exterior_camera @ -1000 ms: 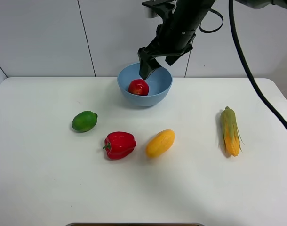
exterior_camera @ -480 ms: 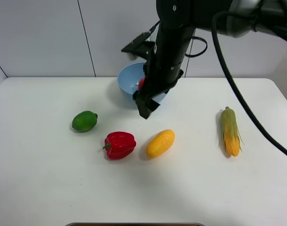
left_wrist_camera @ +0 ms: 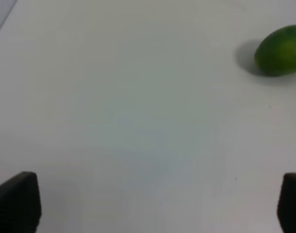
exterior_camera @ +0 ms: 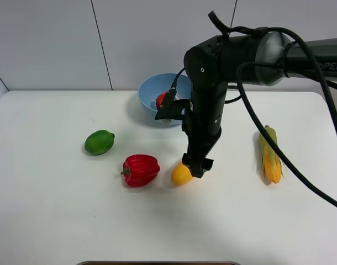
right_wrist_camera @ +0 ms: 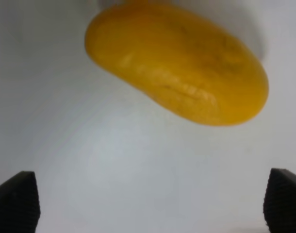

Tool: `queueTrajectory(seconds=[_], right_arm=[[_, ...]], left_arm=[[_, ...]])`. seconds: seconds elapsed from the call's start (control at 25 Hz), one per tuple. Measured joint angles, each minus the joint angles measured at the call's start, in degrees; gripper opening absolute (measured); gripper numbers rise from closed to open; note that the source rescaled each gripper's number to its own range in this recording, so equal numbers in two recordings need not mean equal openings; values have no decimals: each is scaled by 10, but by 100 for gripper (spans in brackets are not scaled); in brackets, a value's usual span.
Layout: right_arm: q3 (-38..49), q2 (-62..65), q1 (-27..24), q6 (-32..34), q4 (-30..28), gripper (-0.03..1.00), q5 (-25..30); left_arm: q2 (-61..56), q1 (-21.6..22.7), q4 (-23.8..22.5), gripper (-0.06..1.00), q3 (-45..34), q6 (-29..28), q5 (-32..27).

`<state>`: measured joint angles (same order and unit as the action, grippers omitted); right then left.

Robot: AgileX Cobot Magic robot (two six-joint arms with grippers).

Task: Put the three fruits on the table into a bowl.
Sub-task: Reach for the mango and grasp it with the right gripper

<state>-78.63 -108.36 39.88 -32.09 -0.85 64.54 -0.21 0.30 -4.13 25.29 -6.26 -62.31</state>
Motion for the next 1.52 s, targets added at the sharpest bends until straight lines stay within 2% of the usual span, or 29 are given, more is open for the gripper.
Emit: queueTrajectory(seconds=[0.48,0.96,1.52], right_arm=[[4,-39,0,-113,-1,79,-113],[4,-84,0,-145,-1,79,-141],[4,-127,0,-159,1,79,-137]], left_arm=[[0,0,0,100,0,0,0],[0,0,0,100,0,1,0],[0,0,0,100,0,1,0]])
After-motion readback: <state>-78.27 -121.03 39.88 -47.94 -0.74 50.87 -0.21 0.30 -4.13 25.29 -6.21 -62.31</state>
